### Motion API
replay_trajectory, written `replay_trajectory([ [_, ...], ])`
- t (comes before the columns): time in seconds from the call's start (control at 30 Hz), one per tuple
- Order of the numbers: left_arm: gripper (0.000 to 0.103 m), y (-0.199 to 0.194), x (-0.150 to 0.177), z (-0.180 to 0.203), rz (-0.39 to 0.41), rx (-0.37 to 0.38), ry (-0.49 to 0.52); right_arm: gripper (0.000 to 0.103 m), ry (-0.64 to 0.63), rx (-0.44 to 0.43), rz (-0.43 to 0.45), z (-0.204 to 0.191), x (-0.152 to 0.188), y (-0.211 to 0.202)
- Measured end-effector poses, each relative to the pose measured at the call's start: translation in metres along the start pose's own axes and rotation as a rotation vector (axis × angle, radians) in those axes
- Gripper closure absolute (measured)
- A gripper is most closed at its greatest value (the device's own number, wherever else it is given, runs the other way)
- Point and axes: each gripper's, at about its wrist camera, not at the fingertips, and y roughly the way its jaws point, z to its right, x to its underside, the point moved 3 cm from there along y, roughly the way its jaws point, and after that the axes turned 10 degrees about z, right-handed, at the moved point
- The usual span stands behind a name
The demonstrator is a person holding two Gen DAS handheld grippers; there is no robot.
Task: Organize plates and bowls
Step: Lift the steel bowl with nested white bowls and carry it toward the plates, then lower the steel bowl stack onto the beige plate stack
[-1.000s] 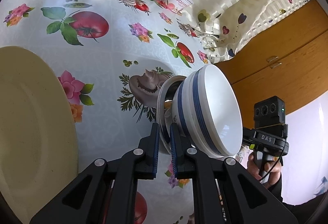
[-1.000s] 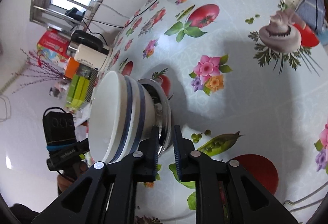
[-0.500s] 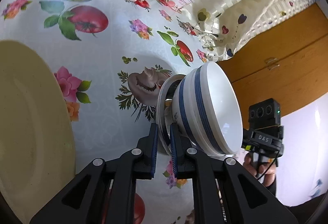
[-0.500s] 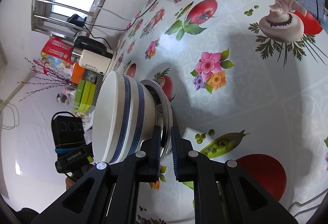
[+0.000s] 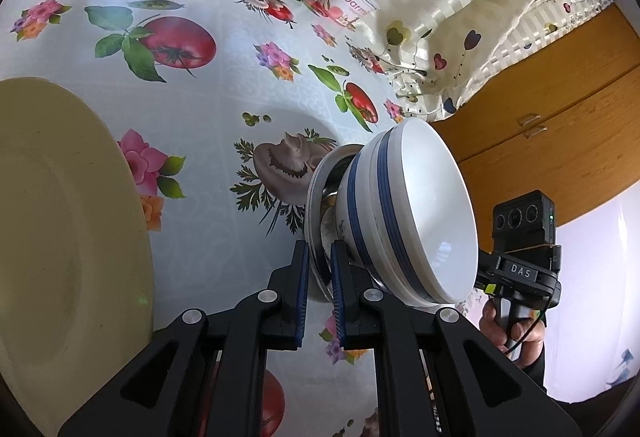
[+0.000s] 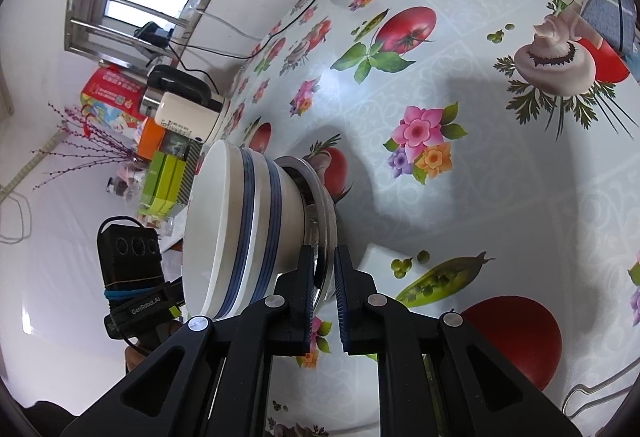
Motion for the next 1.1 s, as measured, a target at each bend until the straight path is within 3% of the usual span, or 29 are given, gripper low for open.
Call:
replay_trajectory([
  [0.53, 0.094, -0.036, -0.006, -0.005, 0.046, -0.036, -0.011, 0.093, -0.034, -0.02, -0.029, -0.033, 0.0, 0.015],
  [1.1, 0.094, -0.113, -0.011, -0.042, 0.168, -0.127, -0.065, 0.093, -0.127, -0.085, -0.13, -0.103, 0.015, 0.068],
])
